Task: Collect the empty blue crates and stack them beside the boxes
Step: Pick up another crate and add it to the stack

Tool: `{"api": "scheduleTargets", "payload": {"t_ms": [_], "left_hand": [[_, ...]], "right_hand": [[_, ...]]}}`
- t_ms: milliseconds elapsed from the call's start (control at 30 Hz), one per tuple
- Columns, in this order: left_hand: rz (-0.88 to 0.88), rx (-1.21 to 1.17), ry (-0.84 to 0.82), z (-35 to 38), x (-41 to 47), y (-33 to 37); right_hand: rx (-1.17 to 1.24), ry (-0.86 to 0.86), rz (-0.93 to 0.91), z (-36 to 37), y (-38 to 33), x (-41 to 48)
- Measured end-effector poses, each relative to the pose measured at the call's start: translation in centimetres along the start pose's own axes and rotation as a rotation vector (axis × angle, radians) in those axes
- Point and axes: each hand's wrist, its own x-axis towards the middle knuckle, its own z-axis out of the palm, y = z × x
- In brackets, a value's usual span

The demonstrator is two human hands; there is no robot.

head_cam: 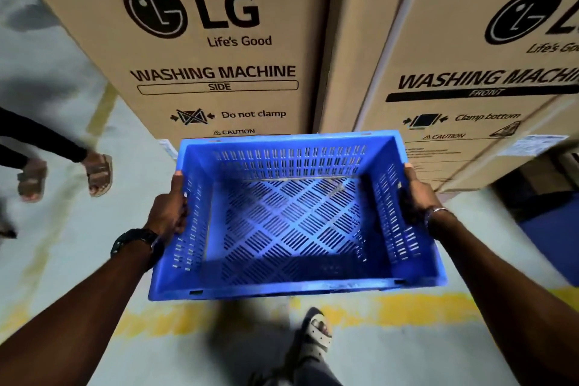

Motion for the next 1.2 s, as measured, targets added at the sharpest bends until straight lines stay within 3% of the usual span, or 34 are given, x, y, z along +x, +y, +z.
{"api": "scheduleTargets", "payload": {"t_ms": [333,667,833,1200], "left_hand": [[0.078,0.069,-0.007,1.9,3.9,-0.4],[0.029,-0.016,-0.078,1.8,5.0,-1.0],[-0.011,-0.057,-0.053,-0.8,5.7,-1.7],[0.031,0.044,0.014,0.4,6.0,-0.7]], "right_hand": [[-0.032,0.023,0.03,1.0,1.3,2.5],[0.042,0.005,0.041,1.6,0.3,3.0],[0.056,-0.06,0.021,4.6,-0.1,2.6],[0.129,-0.072,0.035,3.7,0.8,3.7]]}}
